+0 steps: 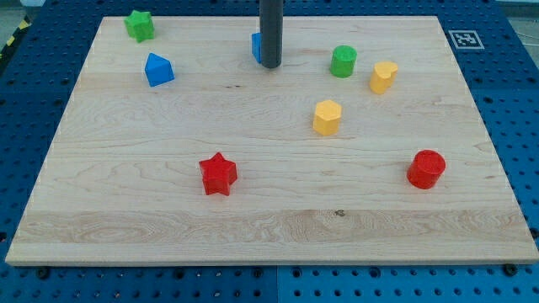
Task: Put the blue cube at the top center
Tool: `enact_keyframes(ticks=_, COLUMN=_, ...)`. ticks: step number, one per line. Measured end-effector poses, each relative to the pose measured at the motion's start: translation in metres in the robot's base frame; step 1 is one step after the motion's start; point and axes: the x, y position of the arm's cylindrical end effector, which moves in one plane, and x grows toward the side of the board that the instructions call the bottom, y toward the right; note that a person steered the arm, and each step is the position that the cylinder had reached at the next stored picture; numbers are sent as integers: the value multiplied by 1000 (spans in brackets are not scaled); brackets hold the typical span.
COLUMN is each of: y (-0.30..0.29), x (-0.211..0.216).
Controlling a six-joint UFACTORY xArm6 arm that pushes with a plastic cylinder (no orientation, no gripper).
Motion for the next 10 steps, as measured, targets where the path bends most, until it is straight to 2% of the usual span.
enact_keyframes(ticks=2, y=0, x=-17)
enact_keyframes(ticks=4, y=-55, x=-21)
enact_keyframes(ticks=5, y=-47, x=-49)
enact_keyframes(ticks=6, y=-41, x=-57)
enact_keyframes(ticks=8, y=-46, x=-17)
enact_keyframes(ticks=9, y=-22, x=-52)
enact_keyframes(ticks=10, y=-21, x=-60)
